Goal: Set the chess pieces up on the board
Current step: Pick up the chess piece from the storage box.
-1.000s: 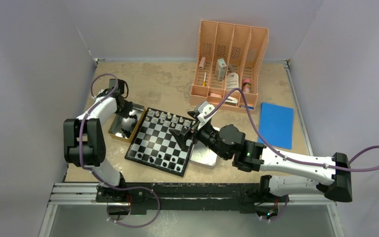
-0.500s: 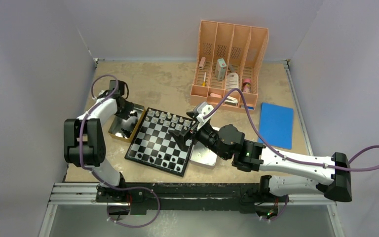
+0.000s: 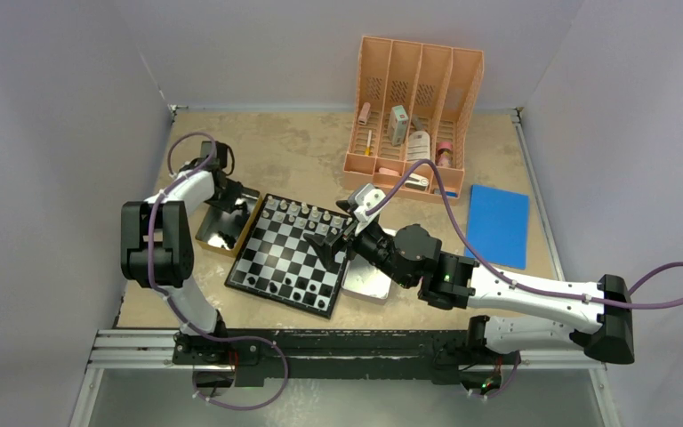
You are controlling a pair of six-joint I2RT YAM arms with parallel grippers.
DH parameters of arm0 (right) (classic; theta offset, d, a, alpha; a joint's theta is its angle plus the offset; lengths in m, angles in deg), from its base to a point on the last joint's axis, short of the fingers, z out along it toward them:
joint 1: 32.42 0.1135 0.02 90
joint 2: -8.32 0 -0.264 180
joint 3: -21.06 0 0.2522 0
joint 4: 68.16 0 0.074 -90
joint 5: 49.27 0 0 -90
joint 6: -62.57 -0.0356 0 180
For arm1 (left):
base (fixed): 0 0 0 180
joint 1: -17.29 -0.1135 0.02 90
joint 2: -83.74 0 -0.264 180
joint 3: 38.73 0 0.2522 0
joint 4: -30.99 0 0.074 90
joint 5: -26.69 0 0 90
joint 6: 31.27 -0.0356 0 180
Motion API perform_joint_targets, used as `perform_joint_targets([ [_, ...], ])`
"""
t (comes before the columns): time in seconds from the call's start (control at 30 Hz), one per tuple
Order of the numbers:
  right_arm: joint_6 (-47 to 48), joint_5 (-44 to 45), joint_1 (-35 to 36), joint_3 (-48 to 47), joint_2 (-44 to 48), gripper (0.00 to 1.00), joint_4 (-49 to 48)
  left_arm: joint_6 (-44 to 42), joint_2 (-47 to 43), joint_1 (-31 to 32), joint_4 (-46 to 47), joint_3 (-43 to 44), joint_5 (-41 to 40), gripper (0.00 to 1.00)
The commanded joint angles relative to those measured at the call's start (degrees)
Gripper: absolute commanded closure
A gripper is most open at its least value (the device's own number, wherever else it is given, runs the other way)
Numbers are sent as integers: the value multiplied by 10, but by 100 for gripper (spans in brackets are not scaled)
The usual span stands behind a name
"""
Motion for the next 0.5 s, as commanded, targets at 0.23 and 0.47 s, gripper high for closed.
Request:
perform_joint_targets([
  [0.23, 14, -4, 2, 4, 3, 1, -39, 34, 24, -1, -16, 15, 6, 68],
  [0.47, 29, -9, 3, 2, 10, 1, -46, 32, 39, -1, -15, 15, 10, 75],
])
